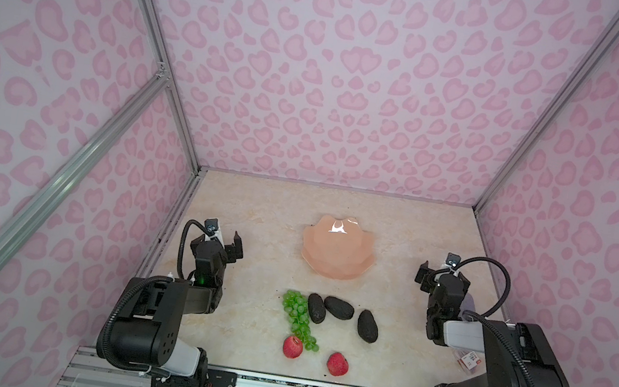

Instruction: Place and organize the fake fruits in the fruit bowl

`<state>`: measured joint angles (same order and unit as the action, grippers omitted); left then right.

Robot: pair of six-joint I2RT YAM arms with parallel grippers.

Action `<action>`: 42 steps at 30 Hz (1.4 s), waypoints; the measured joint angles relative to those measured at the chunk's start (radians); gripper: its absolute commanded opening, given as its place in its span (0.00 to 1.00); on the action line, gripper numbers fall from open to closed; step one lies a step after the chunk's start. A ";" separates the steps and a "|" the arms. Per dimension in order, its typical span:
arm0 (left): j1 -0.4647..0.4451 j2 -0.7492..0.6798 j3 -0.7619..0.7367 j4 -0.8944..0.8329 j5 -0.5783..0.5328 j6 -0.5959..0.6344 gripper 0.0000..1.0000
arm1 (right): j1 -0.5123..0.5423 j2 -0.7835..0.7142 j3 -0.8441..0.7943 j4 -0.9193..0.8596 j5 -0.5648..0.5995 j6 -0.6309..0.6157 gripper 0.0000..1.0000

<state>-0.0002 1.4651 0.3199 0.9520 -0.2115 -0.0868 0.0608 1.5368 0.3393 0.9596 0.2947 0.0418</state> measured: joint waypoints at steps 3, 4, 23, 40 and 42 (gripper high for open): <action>0.001 -0.033 0.038 -0.076 0.006 0.001 0.98 | 0.000 0.000 0.000 0.000 0.000 0.000 1.00; 0.001 -0.051 0.056 -0.097 0.013 0.001 0.98 | 0.000 0.000 0.000 0.000 0.000 0.000 1.00; 0.000 -0.678 0.249 -0.763 0.007 -0.178 0.97 | 0.303 -0.520 0.285 -0.963 -0.186 0.257 0.88; 0.002 -0.736 0.280 -0.950 0.112 -0.225 0.98 | 0.864 -0.479 0.132 -1.273 -0.062 0.621 0.82; 0.002 -0.743 0.280 -0.954 0.123 -0.227 0.98 | 0.867 -0.412 0.147 -1.256 -0.052 0.637 0.78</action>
<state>0.0017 0.7219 0.6003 -0.0025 -0.0887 -0.3134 0.9276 1.1244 0.4866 -0.2962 0.2428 0.6788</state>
